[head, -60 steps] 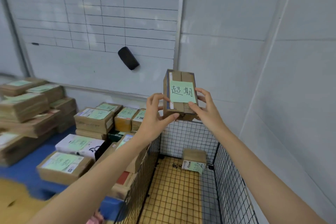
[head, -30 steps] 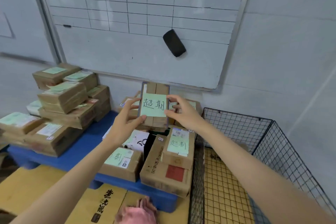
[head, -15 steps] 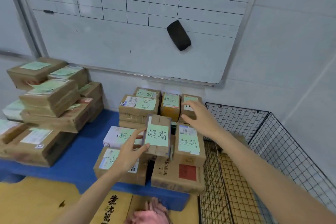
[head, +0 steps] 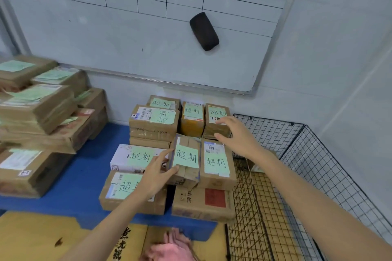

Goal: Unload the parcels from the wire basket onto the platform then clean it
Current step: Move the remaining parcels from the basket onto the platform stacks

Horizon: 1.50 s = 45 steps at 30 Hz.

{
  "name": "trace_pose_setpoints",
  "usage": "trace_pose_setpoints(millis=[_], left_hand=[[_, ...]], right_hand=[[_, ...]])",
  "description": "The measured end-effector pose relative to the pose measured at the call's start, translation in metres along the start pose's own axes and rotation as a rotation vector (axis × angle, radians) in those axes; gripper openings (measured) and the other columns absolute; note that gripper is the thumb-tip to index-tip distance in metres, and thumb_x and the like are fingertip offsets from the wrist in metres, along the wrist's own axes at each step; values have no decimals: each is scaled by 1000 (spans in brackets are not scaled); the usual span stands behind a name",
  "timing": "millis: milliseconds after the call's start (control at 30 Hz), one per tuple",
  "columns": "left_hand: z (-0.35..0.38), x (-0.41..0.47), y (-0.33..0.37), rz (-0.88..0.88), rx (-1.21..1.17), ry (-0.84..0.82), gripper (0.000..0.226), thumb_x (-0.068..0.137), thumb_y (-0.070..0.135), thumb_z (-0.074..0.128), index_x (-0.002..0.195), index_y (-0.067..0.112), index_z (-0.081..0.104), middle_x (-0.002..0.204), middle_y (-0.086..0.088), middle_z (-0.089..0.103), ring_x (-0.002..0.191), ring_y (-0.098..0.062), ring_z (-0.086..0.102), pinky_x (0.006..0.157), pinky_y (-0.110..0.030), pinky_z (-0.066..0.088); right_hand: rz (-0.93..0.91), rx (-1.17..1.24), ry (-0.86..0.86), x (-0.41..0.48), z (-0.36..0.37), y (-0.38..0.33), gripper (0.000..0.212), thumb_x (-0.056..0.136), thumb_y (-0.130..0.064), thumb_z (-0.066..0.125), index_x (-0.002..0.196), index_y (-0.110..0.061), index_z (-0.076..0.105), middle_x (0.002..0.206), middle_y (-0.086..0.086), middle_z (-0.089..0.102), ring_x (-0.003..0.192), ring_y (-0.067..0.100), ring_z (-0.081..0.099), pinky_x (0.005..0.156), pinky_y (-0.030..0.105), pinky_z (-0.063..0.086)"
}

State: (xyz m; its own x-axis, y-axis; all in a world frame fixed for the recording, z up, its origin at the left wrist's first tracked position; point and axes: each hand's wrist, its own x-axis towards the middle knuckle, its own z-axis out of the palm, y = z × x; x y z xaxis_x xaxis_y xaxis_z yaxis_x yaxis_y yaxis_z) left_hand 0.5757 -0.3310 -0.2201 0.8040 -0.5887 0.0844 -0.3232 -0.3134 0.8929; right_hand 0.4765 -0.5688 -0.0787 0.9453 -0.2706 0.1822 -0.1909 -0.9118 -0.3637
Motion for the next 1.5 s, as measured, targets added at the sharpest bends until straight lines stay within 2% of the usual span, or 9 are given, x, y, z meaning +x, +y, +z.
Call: trace_pose_setpoints(millis=[100,200,367,467,567,700,900,1167,1500], left_hand=[[0,-1,0,-24,28,-32,61,88,43,70,140,44,38,125,4,53,100,-9,62,81,-24,50],[-2,-3,4,1,8,-59,68,86,35,74,142,38,38,127,8,50,90,3,65,73,-15,51],[-5,-4,6,34,26,-72,75,78,19,82,140,32,42,131,3,50,92,12,60,80,-17,55],[-3,-4,9,52,84,-56,75,77,21,83,140,28,44,128,4,50,90,19,57,74,-6,48],[-2,-5,12,75,193,-33,75,77,29,83,140,28,44,130,6,49,101,6,55,80,-9,41],[-2,-6,19,138,402,36,75,76,50,71,141,24,46,135,3,50,120,-18,45,96,-34,40],[8,3,50,210,705,99,76,80,69,32,144,31,43,143,6,48,128,-20,43,102,-40,37],[68,22,135,295,797,143,75,85,69,25,149,32,40,153,7,41,139,-21,36,106,-41,33],[185,48,224,332,815,87,84,78,72,20,152,32,32,158,5,31,143,-22,27,111,-41,26]], right_hand=[[6,-14,-10,1,3,3,44,97,-34,60,138,-23,51,146,-4,44,134,12,40,103,23,27],[7,-10,-20,0,5,5,44,97,-35,60,138,-22,52,146,-4,44,134,12,41,105,25,29],[4,-10,-25,-2,8,11,43,96,-34,60,137,-22,52,146,-4,44,134,12,41,105,25,29],[13,-5,-13,-6,6,17,44,96,-35,60,137,-22,52,148,-4,42,136,13,39,103,24,27],[34,1,-7,-11,3,27,45,96,-36,60,138,-23,51,149,-5,41,138,13,38,106,28,29],[48,-12,-10,-17,-2,43,47,96,-38,59,139,-24,49,148,-5,41,137,13,38,108,29,30],[57,-15,-30,-24,-9,69,53,97,-40,58,145,-25,44,152,-4,38,140,15,36,112,36,33],[54,-95,-52,-35,-32,137,67,96,-45,56,154,-28,28,162,0,20,149,20,20,118,44,25],[159,-26,-38,-52,-59,247,72,95,-43,59,155,-25,26,163,5,18,150,26,18,119,49,25]])
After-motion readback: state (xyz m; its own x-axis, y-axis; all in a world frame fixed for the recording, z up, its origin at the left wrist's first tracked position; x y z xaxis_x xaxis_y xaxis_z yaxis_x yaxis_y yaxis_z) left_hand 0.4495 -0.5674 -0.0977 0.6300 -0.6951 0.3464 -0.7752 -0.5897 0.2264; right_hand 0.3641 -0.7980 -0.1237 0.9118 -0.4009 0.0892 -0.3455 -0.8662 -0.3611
